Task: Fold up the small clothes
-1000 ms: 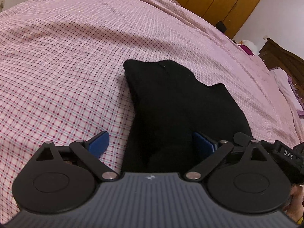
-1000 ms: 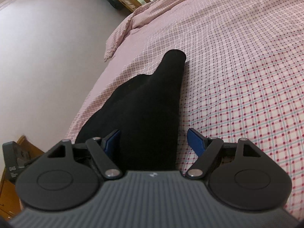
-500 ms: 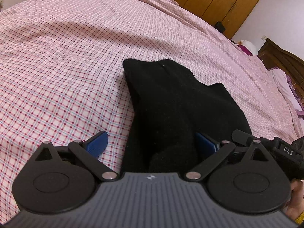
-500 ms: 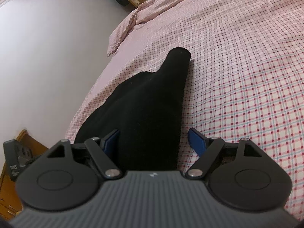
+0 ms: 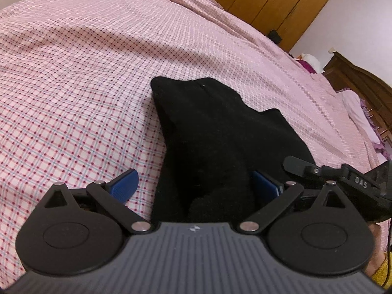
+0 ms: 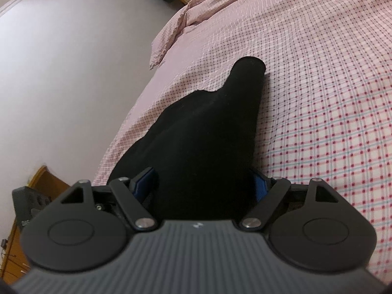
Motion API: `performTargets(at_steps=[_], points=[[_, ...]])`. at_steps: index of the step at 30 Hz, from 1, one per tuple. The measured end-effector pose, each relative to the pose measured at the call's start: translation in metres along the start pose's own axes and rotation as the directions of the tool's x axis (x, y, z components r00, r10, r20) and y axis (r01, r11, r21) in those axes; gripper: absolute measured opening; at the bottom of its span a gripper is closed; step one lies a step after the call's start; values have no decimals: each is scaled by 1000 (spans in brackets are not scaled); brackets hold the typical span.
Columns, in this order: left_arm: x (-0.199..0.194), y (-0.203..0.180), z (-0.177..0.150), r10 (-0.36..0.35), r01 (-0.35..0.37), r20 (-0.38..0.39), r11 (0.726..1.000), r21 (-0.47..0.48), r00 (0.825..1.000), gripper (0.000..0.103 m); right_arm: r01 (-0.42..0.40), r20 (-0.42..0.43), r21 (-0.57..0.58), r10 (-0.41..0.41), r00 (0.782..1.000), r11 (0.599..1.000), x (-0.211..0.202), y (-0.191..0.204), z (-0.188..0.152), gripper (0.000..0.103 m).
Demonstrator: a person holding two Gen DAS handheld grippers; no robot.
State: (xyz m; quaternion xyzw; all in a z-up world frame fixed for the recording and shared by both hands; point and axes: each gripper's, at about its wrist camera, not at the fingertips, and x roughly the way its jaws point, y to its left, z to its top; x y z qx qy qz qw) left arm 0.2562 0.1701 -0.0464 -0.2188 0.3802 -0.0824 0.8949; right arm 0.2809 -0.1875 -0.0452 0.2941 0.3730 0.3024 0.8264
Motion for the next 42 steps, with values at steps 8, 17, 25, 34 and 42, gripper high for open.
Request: performTargets(at_steps=[8, 17, 25, 34, 42], points=[[8, 3, -2, -163, 159, -42, 983, -88, 986, 61, 29, 3, 52, -29, 1000, 998, 4, 6, 3, 48], [-16, 0, -9, -274, 263, -39, 949, -176, 961, 53, 32, 1, 122, -33, 999, 992, -34, 36, 12, 41], [-47, -47, -52, -317, 303, -64, 939, -164, 946, 53, 65, 10, 100, -67, 998, 993, -108, 40, -9, 41], [-56, -101, -112, -307, 300, -149, 952, -67, 940, 54, 150, 20, 71, -151, 988, 986, -178, 12, -46, 41], [-57, -119, -135, -134, 144, -121, 986, 87, 984, 66, 262, 32, 11, -262, 964, 965, -161, -16, -80, 56]])
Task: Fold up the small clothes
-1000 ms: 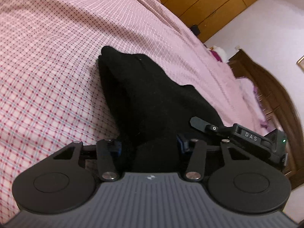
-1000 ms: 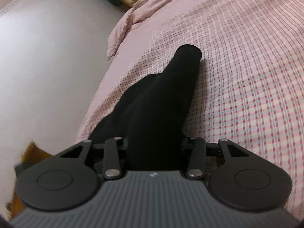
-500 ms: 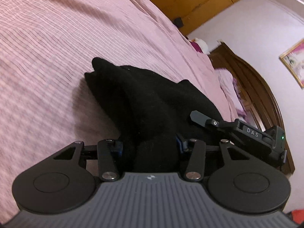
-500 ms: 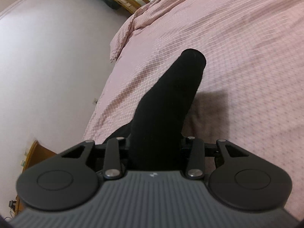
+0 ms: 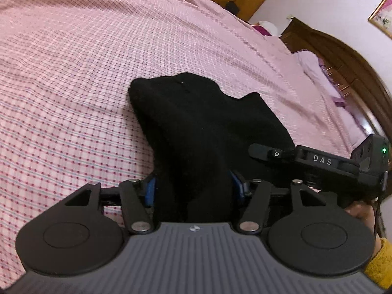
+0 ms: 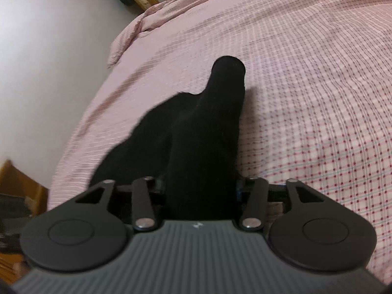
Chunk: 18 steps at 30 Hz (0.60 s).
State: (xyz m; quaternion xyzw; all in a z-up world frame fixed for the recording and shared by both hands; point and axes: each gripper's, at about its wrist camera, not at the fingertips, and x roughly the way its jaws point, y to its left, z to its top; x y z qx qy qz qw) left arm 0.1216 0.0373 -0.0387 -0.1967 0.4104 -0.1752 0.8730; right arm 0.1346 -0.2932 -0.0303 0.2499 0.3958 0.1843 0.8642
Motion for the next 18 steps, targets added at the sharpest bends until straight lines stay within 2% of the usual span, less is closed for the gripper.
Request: performTargets(at_steps=[3, 8, 13, 15, 18], points=[[-6, -2, 0, 31, -31, 8, 1000, 5, 999, 68, 4, 21, 3, -4, 1000, 1000, -4, 0, -3, 58], [-26, -11, -2, 101, -102, 45, 994, 35, 994, 70, 65, 75, -43, -61, 995, 997, -31, 9, -13, 58], [-51, -24, -7, 194, -207, 141, 974, 89, 971, 70, 91, 172, -69, -78, 982, 993, -60, 18, -22, 58], [-51, -25, -9, 234, -253, 150, 960, 119, 961, 71, 92, 202, -66, -77, 976, 994, -74, 19, -33, 56], [-49, -23, -16, 278, -297, 142, 946, 134, 950, 72, 91, 223, -69, -73, 972, 994, -86, 19, -44, 37]])
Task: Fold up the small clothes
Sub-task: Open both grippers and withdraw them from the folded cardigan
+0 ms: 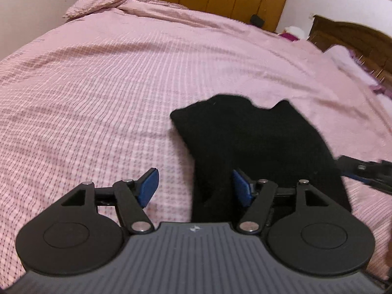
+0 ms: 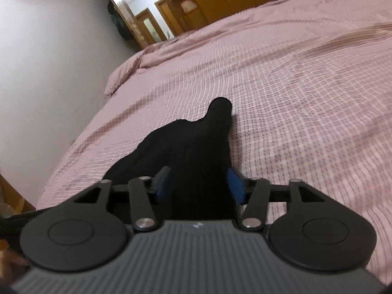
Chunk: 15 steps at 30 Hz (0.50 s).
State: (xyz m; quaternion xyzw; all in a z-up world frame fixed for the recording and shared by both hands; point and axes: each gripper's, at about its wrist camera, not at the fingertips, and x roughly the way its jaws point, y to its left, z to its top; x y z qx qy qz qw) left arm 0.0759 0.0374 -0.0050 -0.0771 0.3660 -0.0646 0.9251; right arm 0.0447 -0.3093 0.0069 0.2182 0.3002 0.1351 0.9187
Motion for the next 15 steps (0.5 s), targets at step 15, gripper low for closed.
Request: performTargets(at_steps=[15], points=[[-2, -1, -11, 74, -74, -19, 997, 2, 997, 85, 49, -26, -96, -52, 998, 994, -3, 16, -27, 44]])
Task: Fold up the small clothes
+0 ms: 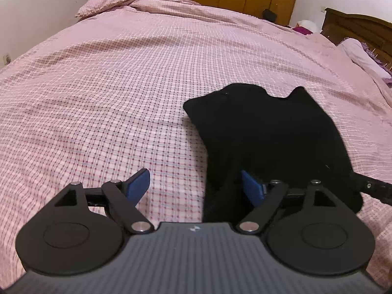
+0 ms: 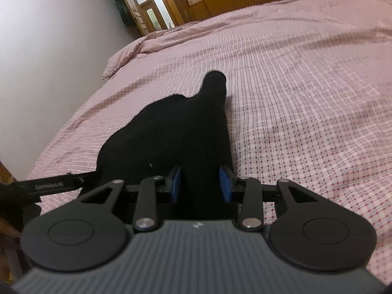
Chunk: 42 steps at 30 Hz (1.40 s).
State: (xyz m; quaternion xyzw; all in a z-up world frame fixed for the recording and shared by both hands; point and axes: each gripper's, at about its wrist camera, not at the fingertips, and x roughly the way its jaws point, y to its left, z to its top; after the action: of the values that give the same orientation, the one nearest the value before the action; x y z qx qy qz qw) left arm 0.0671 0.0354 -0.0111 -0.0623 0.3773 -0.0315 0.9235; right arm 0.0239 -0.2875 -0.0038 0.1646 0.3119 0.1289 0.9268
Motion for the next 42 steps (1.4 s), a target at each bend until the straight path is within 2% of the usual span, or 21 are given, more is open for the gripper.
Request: performTargets(at_steps=[1, 5, 7, 9, 12, 15, 20, 27, 42], points=[[-5, -3, -1, 0, 0, -1, 1000, 1, 1000, 85, -1, 3, -5, 1, 1000, 1000, -4, 3, -1, 51], [-23, -21, -10, 21, -21, 2, 998, 63, 1000, 92, -14, 31, -44, 15, 999, 999, -23, 17, -11, 58], [-29, -29, -17, 20, -19, -7, 997, 78, 1000, 92, -2, 35, -75, 4, 999, 997, -28, 23, -17, 70], [-32, -33, -23, 12, -10, -26, 997, 74, 1000, 94, 9, 42, -100, -5, 999, 995, -36, 28, -22, 70], [-33, -39, -32, 4, 1, -59, 997, 83, 998, 97, 22, 20, -96, -21, 1000, 995, -39, 28, -26, 70], [-29, -41, -38, 13, -7, -86, 997, 76, 996, 97, 44, -50, -70, -48, 998, 997, -35, 23, -30, 85], [-24, -45, -47, 28, -18, -127, 996, 82, 991, 97, 81, -104, -25, -83, 991, 996, -29, 17, -40, 85], [-11, -46, -58, 10, 5, -209, 997, 73, 978, 97, 77, -146, -3, -77, 986, 997, -22, 14, -48, 85], [-3, -47, -62, -17, 37, -236, 996, 79, 972, 97, 85, -162, -8, -85, 983, 996, -17, 15, -50, 85]])
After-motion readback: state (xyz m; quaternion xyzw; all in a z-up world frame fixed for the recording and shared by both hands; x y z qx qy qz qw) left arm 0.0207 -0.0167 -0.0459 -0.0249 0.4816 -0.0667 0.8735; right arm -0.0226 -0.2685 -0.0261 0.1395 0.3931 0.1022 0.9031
